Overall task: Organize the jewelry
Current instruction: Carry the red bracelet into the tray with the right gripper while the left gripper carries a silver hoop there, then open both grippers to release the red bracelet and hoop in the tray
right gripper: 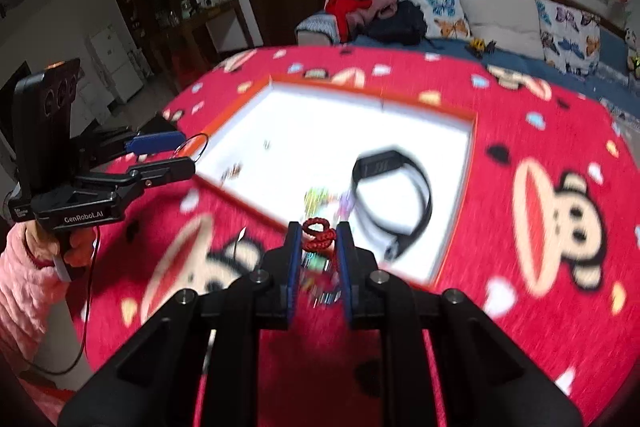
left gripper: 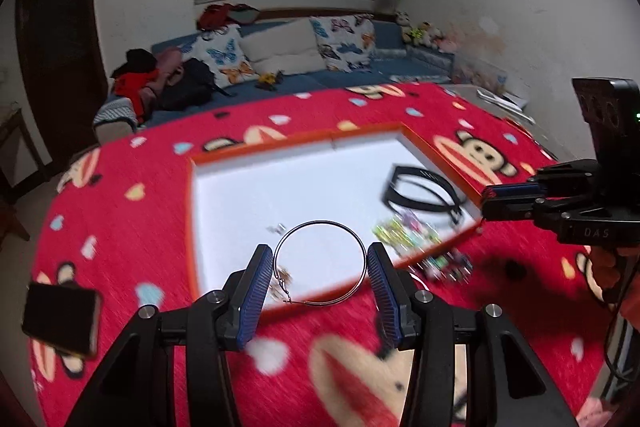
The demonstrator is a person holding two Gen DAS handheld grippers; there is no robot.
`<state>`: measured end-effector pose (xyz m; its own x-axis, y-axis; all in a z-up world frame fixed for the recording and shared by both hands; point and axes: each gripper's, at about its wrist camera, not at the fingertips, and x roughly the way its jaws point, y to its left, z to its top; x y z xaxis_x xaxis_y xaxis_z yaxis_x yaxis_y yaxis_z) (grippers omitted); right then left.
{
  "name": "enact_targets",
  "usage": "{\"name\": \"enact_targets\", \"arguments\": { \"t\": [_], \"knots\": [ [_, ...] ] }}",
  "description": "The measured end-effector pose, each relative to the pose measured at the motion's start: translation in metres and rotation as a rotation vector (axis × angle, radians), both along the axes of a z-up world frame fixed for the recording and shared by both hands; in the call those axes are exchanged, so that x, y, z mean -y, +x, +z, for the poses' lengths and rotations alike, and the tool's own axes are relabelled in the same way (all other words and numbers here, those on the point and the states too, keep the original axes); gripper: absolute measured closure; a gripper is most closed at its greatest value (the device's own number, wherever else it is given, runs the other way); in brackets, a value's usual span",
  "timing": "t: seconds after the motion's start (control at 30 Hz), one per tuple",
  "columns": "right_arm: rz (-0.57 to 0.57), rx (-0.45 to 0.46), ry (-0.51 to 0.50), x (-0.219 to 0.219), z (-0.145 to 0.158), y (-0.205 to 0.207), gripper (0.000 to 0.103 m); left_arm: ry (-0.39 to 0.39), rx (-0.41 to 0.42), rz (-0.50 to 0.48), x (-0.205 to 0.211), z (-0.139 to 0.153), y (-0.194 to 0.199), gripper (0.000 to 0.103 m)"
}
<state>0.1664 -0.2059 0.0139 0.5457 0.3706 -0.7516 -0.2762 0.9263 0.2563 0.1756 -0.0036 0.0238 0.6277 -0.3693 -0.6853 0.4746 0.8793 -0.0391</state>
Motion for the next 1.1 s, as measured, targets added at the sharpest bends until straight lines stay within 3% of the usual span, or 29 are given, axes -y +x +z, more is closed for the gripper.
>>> {"name": "enact_targets", "arguments": {
  "t": [0.13,0.5,1.1],
  "knots": [
    [-0.039,0.017,0.0,0.008,0.001,0.026,0.086,0.01,-0.013,0.041,-0.005,0.0,0.03,0.051],
    [-0.085,-0.014,-0.053,0.012,-0.021,0.065,0.086,0.045,-0.093,0.095,-0.008,-0.04,0.087,0.051],
    [-0.091,-0.083,-0.078,0.007,-0.048,0.076,0.083,0.078,-0.129,0.111,-0.008,-0.066,0.102,0.051]
  ]
}}
